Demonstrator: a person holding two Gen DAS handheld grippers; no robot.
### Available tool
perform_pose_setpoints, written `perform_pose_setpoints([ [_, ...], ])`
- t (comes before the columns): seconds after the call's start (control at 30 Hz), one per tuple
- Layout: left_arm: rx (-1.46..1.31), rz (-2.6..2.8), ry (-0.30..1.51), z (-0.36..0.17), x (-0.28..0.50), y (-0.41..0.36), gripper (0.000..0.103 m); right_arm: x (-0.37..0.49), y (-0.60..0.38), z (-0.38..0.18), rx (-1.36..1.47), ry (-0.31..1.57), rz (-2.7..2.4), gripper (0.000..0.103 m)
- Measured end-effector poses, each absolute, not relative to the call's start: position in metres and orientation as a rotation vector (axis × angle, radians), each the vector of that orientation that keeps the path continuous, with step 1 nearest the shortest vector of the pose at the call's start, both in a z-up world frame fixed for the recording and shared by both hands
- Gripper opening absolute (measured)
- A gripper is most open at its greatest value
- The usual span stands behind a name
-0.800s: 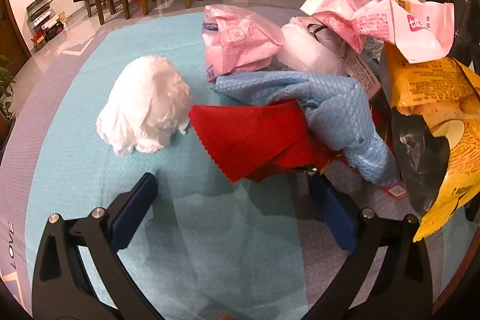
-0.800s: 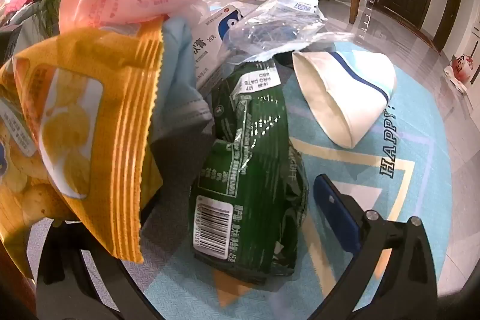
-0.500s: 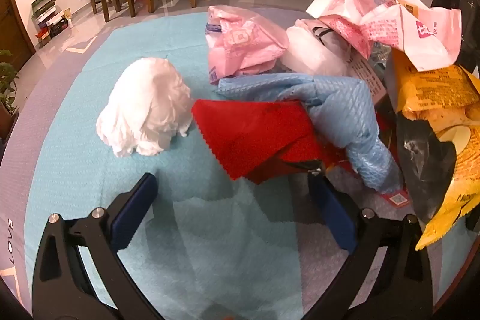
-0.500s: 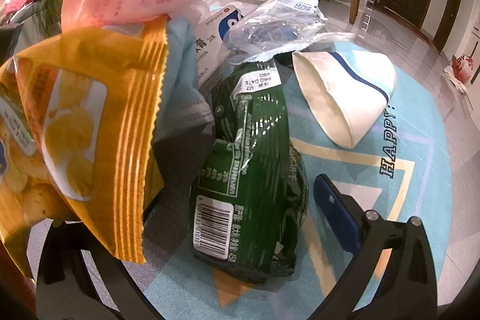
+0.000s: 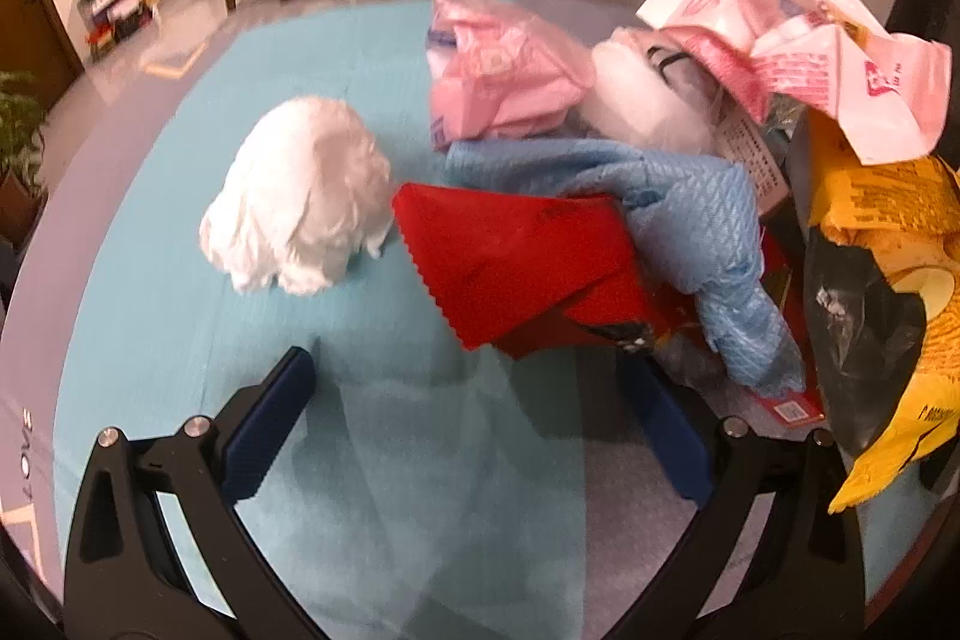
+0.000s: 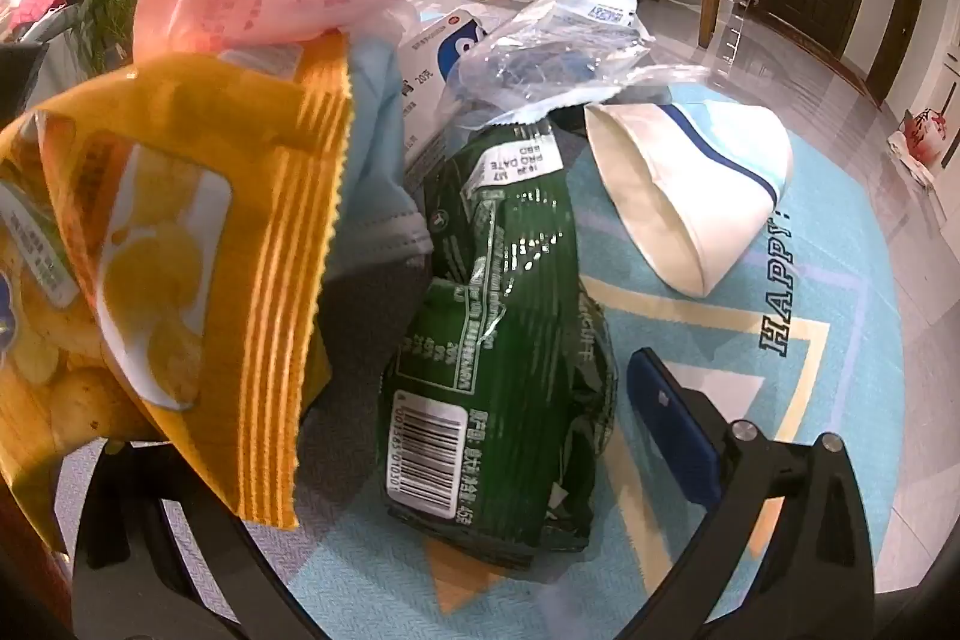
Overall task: Collect trash
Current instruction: 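Move both tools toward the trash pile on the rug, then grasp the red cigarette box with the left tool while the right tool grasps the yellow chip bag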
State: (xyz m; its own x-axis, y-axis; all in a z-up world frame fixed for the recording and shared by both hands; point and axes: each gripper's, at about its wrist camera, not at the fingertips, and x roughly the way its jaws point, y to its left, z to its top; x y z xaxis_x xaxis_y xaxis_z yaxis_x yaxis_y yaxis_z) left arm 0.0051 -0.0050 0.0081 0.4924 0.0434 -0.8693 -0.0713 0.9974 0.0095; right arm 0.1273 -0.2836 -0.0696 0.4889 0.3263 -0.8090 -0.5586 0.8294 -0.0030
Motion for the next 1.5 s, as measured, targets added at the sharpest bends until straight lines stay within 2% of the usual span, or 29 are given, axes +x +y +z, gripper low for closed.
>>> perform_pose_setpoints([
  [0.1, -0.110, 0.056, 1.069, 0.023, 0.005, 0.002, 0.100, 0.127, -0.283, -0.070, -0.281, 0.913, 0.547, 0.101],
  [0.4, -0.235, 0.021, 0.889, 0.104, -0.008, 0.005, 0.100, 0.116, -0.277, -0.065, -0.256, 0.920, 0.498, 0.101],
  [0.53, -0.289, 0.020, 0.876, 0.113, -0.007, 0.014, 0.100, 0.118, -0.284, -0.062, -0.290, 1.020, 0.491, 0.100],
  [0.63, -0.302, 0.048, 0.894, 0.115, -0.004, 0.022, 0.100, 0.111, -0.299, -0.049, -0.252, 1.058, 0.468, 0.100],
  [0.93, -0.387, 0.076, 0.932, 0.113, 0.004, 0.033, 0.100, 0.076, -0.327, 0.026, -0.067, 0.987, 0.514, 0.100],
  [1.2, -0.332, 0.060, 0.987, 0.100, 0.009, 0.016, 0.100, 0.099, -0.303, 0.086, 0.112, 0.970, 0.296, 0.100],
  [1.33, -0.338, 0.087, 1.010, 0.091, 0.010, 0.024, 0.100, 0.106, -0.293, 0.086, 0.187, 1.011, 0.240, 0.100],
  [1.5, -0.379, 0.110, 1.037, 0.073, 0.015, 0.035, 0.100, 0.102, -0.278, 0.051, 0.261, 1.180, 0.348, 0.092],
])
